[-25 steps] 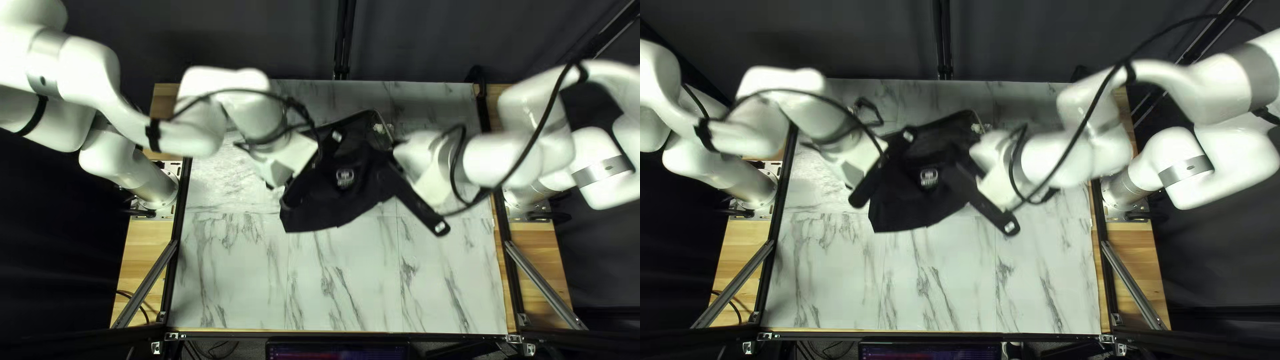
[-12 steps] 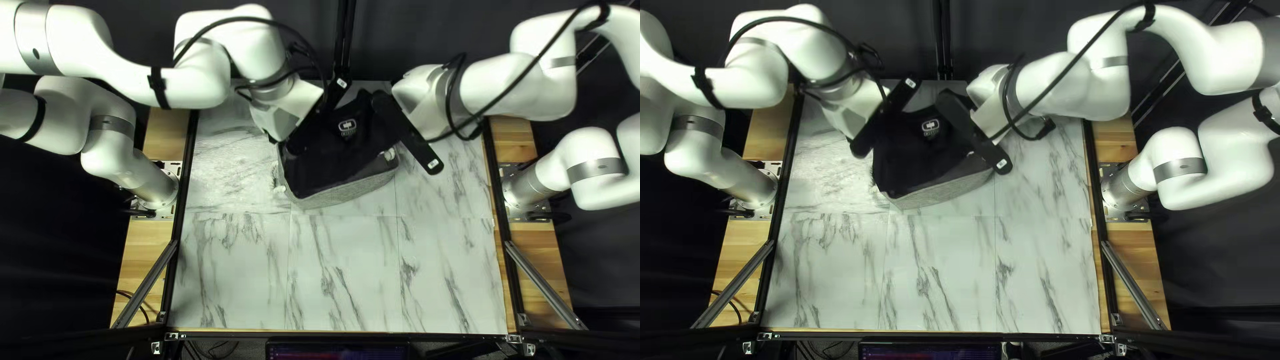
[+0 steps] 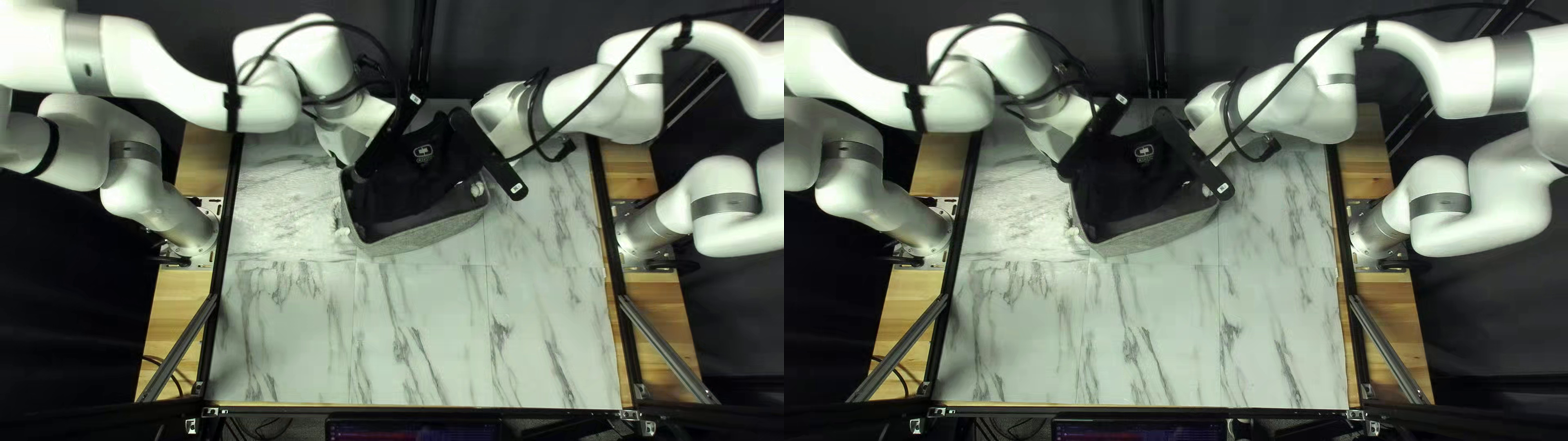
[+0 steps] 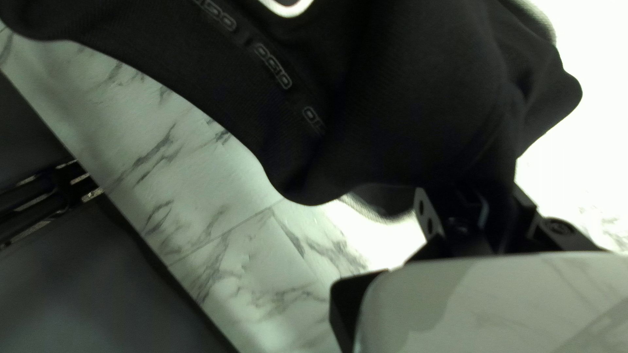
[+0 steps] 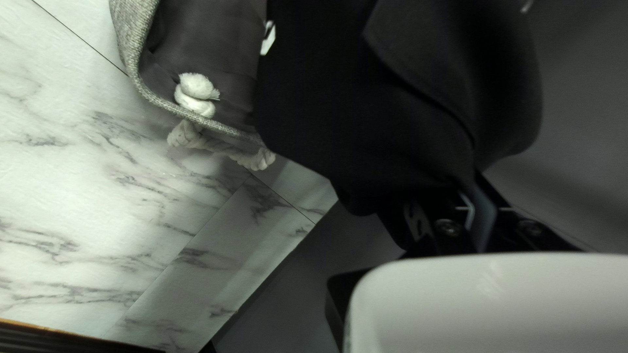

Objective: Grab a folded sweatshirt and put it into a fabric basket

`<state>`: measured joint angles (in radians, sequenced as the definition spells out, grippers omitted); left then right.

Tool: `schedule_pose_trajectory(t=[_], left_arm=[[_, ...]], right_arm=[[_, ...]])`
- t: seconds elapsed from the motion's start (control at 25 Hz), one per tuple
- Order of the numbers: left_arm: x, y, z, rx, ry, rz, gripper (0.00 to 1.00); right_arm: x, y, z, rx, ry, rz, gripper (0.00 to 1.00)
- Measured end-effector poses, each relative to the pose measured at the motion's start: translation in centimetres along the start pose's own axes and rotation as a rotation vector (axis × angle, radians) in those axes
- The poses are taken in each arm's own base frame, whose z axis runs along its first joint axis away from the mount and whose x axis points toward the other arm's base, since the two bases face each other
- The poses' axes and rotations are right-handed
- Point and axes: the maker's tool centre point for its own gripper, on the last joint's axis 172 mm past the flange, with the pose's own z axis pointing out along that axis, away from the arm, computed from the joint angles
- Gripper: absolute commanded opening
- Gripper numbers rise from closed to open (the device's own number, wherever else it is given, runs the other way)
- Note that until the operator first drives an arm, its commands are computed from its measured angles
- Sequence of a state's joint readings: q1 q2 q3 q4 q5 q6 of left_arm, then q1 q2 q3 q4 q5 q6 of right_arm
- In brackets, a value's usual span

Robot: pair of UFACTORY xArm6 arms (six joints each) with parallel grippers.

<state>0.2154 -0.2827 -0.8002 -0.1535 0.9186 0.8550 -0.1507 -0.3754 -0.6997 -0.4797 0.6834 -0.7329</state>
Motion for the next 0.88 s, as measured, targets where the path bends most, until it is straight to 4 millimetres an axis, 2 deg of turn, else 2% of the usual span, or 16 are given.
schedule_pose_trajectory(t=[0.16, 0.48, 0.88], left_arm=[[-0.5, 0.1, 2.3, -0.002, 0.006, -0.007, 0.0], [-1.5, 0.8, 4.9, 0.006, 0.015, -0.019, 0.0], [-1.9, 3.5, 9.1, -0.011, 0.024, -0.044, 0.0]], right_arm=[[-0.1, -0.8, 1.6, 0.01, 0.011, -0.001, 0.03], [-0.1, -2.9, 5.0, 0.033, 0.038, 0.006, 0.03], [0.7, -4.0, 8.7, 0.07, 0.049, 0.005, 0.03]])
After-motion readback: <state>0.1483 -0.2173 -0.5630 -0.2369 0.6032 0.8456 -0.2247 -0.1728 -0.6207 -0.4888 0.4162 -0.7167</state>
